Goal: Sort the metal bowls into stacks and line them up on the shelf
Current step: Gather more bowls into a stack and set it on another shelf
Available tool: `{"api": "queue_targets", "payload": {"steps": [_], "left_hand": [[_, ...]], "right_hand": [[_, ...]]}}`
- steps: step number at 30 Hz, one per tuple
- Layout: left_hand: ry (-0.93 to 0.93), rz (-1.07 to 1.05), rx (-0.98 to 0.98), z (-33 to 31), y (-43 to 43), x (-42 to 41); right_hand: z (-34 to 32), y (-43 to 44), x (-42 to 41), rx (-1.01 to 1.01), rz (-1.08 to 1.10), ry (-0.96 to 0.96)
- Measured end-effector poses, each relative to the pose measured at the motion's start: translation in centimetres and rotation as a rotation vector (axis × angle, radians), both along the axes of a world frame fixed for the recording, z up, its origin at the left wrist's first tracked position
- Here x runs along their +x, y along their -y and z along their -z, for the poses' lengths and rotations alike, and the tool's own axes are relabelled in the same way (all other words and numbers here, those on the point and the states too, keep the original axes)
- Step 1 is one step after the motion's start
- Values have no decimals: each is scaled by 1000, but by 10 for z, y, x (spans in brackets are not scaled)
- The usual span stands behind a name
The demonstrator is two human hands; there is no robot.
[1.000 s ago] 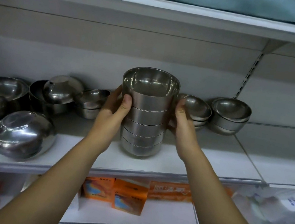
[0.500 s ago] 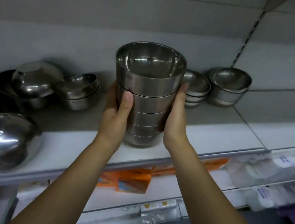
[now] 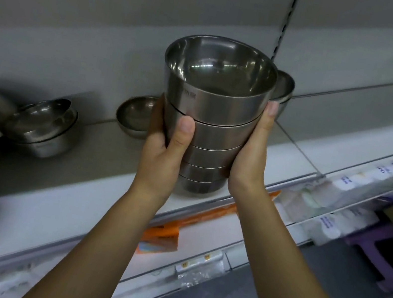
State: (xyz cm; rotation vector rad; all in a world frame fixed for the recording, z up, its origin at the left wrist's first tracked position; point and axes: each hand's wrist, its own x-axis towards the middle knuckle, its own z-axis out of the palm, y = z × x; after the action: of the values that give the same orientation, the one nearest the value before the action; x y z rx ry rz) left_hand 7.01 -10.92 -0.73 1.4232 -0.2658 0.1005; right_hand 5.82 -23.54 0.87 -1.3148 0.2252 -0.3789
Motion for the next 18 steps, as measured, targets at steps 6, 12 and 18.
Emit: {"api": "queue_targets", "payload": {"steps": [6, 12, 18], "left_hand": [[8, 96, -21, -7, 80, -6], [59, 263, -37, -21, 196, -22], [78, 373, -66, -22, 320, -43]], "right_hand": [[-4, 82, -16, -26, 76, -54], [-16, 196, -44, -28, 162, -41], [-25, 316, -80, -54, 260, -27]]}}
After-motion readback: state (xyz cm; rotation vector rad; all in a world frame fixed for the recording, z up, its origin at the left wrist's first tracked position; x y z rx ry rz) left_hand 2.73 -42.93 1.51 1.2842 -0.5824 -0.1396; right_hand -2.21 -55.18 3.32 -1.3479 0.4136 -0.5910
